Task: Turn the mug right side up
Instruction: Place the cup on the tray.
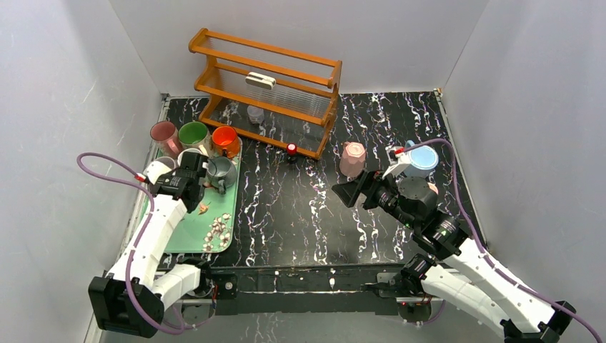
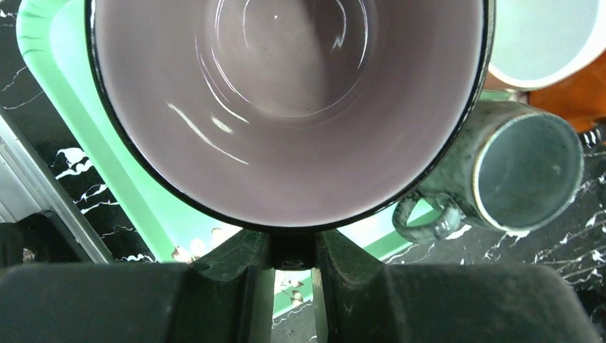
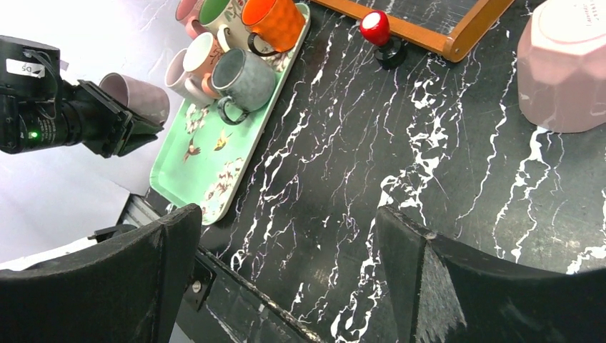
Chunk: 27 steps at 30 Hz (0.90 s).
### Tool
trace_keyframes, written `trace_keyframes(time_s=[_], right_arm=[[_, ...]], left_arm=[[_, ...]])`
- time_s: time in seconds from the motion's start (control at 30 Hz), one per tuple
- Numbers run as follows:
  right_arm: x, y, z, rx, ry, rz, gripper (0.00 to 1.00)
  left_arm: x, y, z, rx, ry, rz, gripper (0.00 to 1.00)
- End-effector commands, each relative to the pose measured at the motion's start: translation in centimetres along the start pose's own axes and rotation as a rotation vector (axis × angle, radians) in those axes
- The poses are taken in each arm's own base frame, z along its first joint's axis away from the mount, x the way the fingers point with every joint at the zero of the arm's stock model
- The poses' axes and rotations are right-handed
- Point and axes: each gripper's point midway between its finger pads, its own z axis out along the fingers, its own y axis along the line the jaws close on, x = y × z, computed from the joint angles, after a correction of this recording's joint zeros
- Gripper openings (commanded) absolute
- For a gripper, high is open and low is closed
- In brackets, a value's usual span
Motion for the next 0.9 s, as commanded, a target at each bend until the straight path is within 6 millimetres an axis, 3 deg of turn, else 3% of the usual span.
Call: trace_keyframes(time_s=[0.0, 0.5, 0.87], right_arm=[[-2.6, 1.4, -1.2, -0.032, -0.086, -0.007, 0.99], [-2.3, 1.1, -1.2, -0.025, -0.078, -0.002, 0.99], [-2.0, 1.2, -0.6, -0.024, -0.064, 0.012, 0.99]], left_arm=[[-1.2, 0.5, 1.4, -0.034, -0.033, -0.060, 0.00], [-0.7, 3.1, 7.0, -0.221, 0.075, -0.204, 0.00], [-0.5, 1.9, 9.3, -0.185, 0.123, -0.205, 0.03]])
